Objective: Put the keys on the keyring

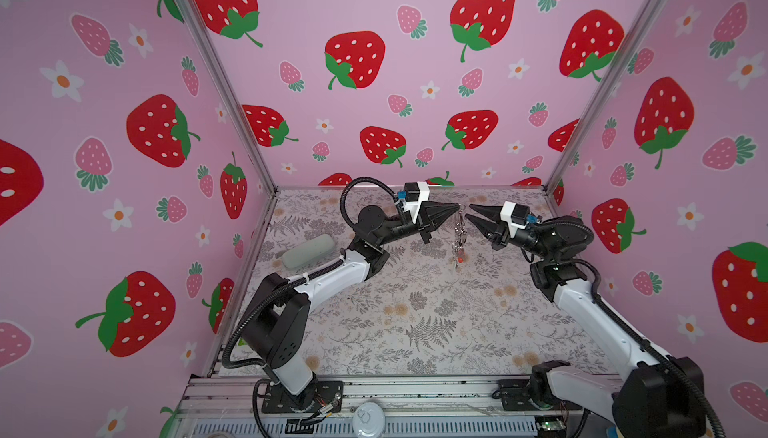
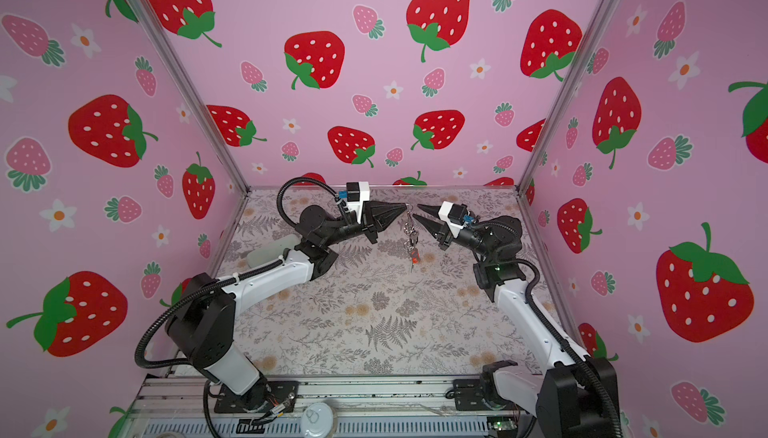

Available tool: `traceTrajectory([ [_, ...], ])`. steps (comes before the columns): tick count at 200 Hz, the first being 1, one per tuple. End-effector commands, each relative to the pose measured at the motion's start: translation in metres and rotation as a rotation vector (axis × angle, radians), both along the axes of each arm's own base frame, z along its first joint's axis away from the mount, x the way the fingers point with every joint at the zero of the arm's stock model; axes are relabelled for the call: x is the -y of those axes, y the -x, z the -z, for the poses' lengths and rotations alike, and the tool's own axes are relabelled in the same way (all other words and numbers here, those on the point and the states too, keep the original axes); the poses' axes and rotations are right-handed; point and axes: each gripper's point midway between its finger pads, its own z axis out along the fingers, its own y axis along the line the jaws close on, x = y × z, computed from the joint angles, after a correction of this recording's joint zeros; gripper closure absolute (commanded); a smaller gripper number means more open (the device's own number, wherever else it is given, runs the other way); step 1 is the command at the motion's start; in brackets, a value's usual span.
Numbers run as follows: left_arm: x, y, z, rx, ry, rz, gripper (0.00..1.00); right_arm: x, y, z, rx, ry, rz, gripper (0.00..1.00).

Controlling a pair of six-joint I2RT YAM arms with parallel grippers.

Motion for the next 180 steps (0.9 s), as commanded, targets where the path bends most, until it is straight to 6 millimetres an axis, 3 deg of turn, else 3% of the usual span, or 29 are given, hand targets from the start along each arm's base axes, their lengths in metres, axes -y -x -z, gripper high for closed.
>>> traceTrajectory([
  [1, -0.007, 0.014, -0.035, 0.106, 0.063, 0.032, 1.00, -0.002, 0.014, -0.018, 0.014, -0.023, -0.080, 0.76],
  [89, -0.001, 0.020, -0.029, 0.122, 0.018, 0.082, 1.00, -0.005, 0.009, -0.010, -0.033, -0.007, -0.102, 0.76],
  [180, 0.000, 0.023, -0.025, 0.152, -0.010, 0.082, 1.00, -0.009, 0.006, -0.003, -0.070, 0.028, -0.120, 0.87],
])
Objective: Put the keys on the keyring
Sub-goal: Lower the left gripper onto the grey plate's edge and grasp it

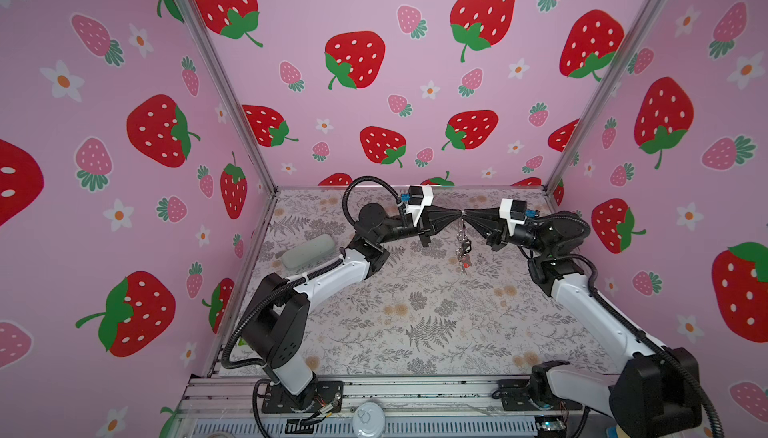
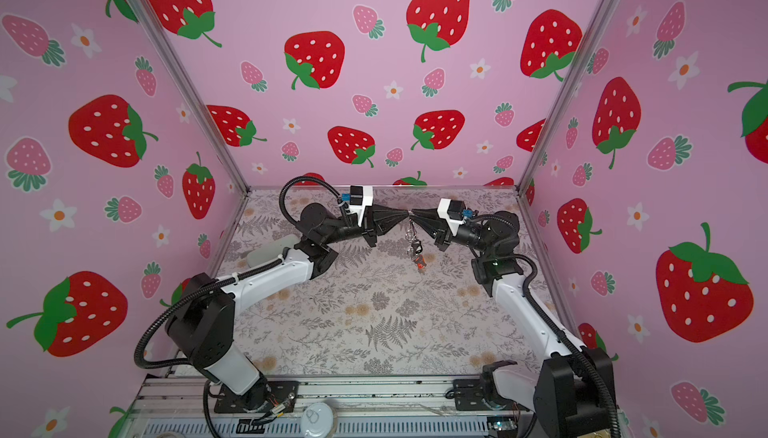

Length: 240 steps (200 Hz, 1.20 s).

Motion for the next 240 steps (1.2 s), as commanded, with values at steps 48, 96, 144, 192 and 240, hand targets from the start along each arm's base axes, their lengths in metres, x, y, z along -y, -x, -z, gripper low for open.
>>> traceTrajectory([
  [48, -0.005, 0.009, -0.023, 0.103, 0.015, -0.011, 1.00, -0.002, 0.000, -0.007, 0.014, 0.033, -0.019, 0.98],
  [96, -0.007, 0.007, -0.015, 0.096, -0.022, -0.046, 0.78, -0.004, -0.006, 0.000, 0.038, 0.131, 0.004, 1.00],
  [144, -0.026, -0.001, -0.008, 0.073, -0.069, -0.109, 0.62, -0.004, -0.004, 0.012, 0.078, 0.222, -0.004, 1.00],
  [192, -0.048, -0.014, 0.027, 0.032, -0.231, -0.139, 0.58, -0.004, -0.003, 0.025, 0.121, 0.292, -0.017, 1.00],
  [240, -0.056, -0.028, 0.061, 0.002, -0.302, -0.100, 0.44, -0.006, 0.003, 0.026, 0.138, 0.295, -0.058, 1.00],
])
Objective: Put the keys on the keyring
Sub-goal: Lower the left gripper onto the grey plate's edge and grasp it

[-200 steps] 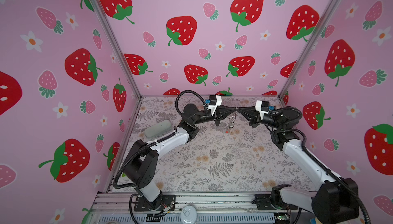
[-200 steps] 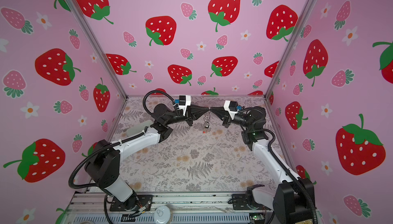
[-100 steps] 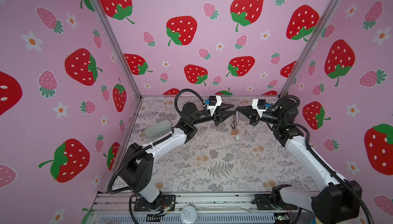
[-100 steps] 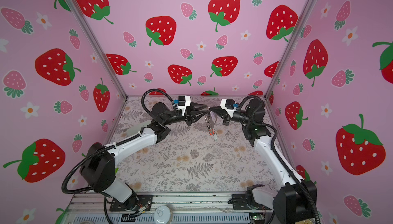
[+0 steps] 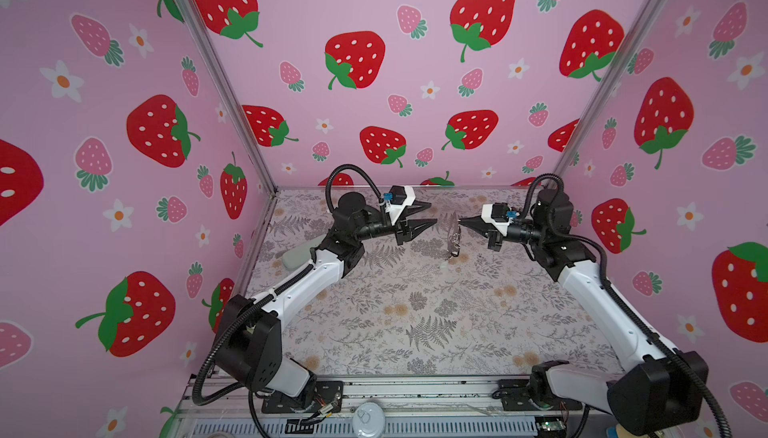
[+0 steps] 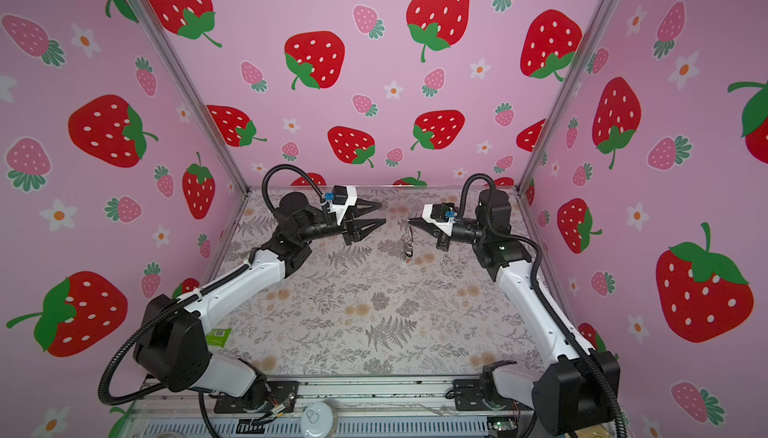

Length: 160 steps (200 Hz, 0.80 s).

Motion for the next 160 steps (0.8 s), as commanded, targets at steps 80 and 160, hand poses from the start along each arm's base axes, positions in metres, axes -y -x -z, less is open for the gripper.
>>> traceTrajectory([
  [80, 0.028, 0.001, 0.052, -0.139, -0.071, 0.215, 0.33, -0.006, 0.024, -0.014, 0.096, -0.009, -0.133, 1.00],
  [160, 0.028, -0.005, 0.061, -0.093, -0.132, 0.202, 0.25, -0.012, 0.033, -0.011, 0.115, 0.000, -0.186, 1.00],
])
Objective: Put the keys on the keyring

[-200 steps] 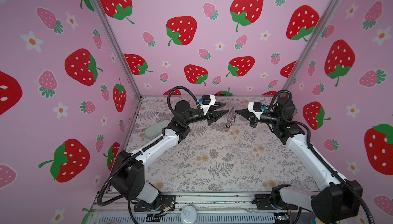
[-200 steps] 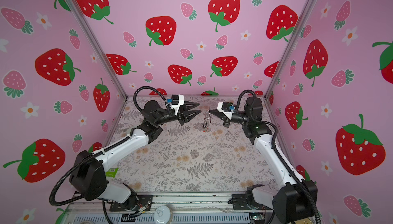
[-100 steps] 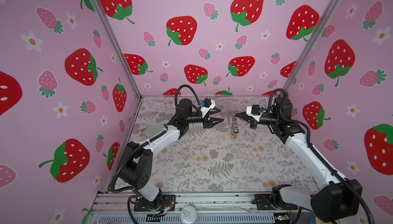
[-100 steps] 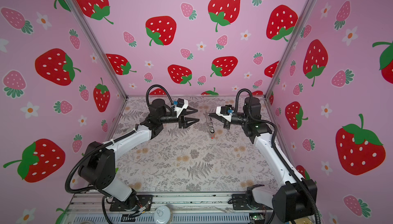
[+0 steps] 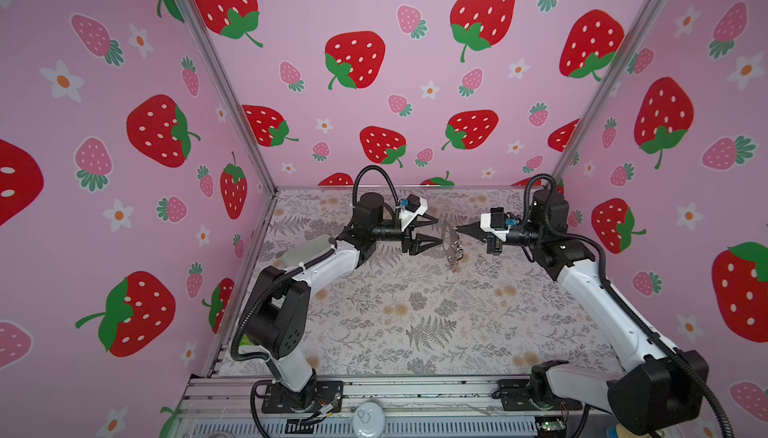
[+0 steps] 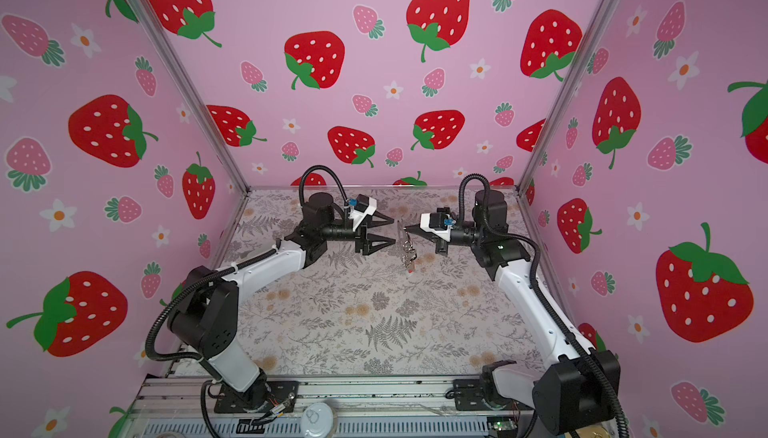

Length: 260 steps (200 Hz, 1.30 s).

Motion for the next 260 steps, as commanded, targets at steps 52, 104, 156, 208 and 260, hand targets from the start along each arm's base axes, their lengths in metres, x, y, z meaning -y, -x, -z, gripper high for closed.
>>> traceTrajectory([
  [52, 0.004, 0.014, -0.008, 0.046, -0.029, 0.146, 0.28, -0.005, 0.015, -0.012, 0.073, -0.013, -0.096, 1.00],
  [104, 0.005, 0.017, 0.001, 0.032, -0.049, 0.189, 0.29, -0.008, 0.018, -0.013, 0.095, -0.014, -0.130, 1.00],
  [156, 0.006, 0.015, 0.003, 0.047, -0.059, 0.198, 0.27, -0.008, 0.025, -0.010, 0.089, -0.019, -0.167, 1.00],
  [208, 0.010, 0.021, 0.003, 0.048, -0.057, 0.238, 0.29, -0.010, 0.024, -0.008, 0.091, -0.014, -0.168, 1.00],
  [260, 0.007, 0.032, 0.006, 0.037, -0.068, 0.262, 0.59, -0.010, 0.017, -0.009, 0.116, 0.000, -0.130, 1.00],
])
